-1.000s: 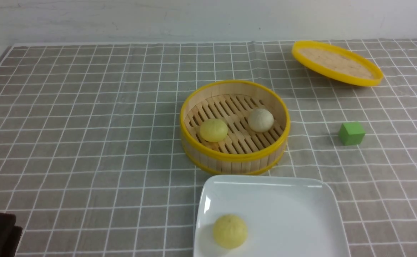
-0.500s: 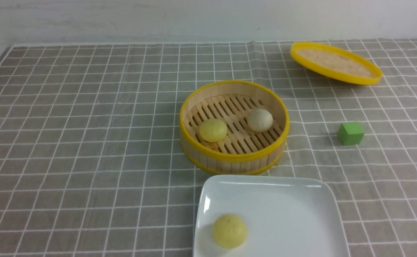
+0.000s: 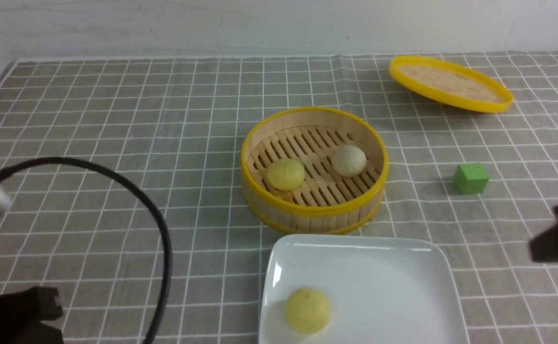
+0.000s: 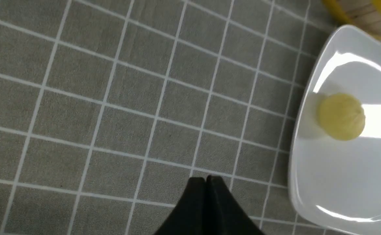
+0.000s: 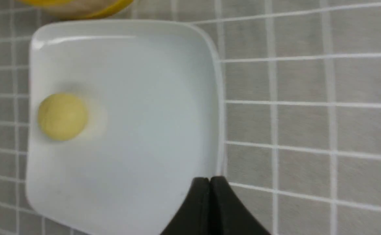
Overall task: Put the steamed buns into the plate on the grey tablecloth.
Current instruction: 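Reach toward a bun in the bamboo steamer with the right gripper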
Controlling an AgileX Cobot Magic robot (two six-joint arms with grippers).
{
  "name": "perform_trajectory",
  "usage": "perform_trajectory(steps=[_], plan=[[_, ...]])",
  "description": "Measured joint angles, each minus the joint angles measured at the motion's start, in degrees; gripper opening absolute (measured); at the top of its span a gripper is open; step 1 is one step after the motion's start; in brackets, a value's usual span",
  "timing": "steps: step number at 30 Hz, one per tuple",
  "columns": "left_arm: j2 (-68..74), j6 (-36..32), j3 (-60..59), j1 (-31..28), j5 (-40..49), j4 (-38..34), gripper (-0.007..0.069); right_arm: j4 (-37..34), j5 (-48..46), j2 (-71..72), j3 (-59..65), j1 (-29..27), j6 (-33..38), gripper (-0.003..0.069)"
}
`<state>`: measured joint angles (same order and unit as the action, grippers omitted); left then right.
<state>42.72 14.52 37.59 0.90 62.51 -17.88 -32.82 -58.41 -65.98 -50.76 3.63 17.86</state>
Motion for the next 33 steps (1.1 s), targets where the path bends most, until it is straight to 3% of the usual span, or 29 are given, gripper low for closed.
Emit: perform_trajectory(steps=[3, 7, 12, 16, 21, 26, 33], plan=[[5.61, -2.52, 0.16, 0.0, -0.32, -0.23, 0.0015, -5.61, 1.05, -10.01, -6.03, 5.88, 4.93, 0.0056], [8.02, -3.52, 0.16, 0.0, -0.78, -0.18, 0.003, -2.73, 3.24, -19.13, -14.99, 12.36, 4.3, 0.0105], [8.42, -3.72, 0.16, 0.0, -1.71, 0.21, 0.0046, 11.28, 4.55, -31.86, -29.87, 18.93, -5.95, 0.0195], [8.42, -3.72, 0.16, 0.0, -1.71, 0.21, 0.0055, 26.1, 3.94, -40.89, -40.25, 23.48, -16.72, 0.0315], [8.42, -3.72, 0.16, 0.0, -1.71, 0.25, 0.0062, 33.76, -0.13, -47.61, -47.58, 25.83, -22.16, 0.0394], [8.42, -3.72, 0.16, 0.0, -1.66, 0.38, 0.0074, 34.9, -1.6, -47.11, -49.84, 25.9, -22.86, 0.033], [8.42, -3.72, 0.16, 0.0, -2.75, 0.44, 0.0087, 35.13, -5.51, -45.42, -50.17, 25.9, -22.47, 0.0022]])
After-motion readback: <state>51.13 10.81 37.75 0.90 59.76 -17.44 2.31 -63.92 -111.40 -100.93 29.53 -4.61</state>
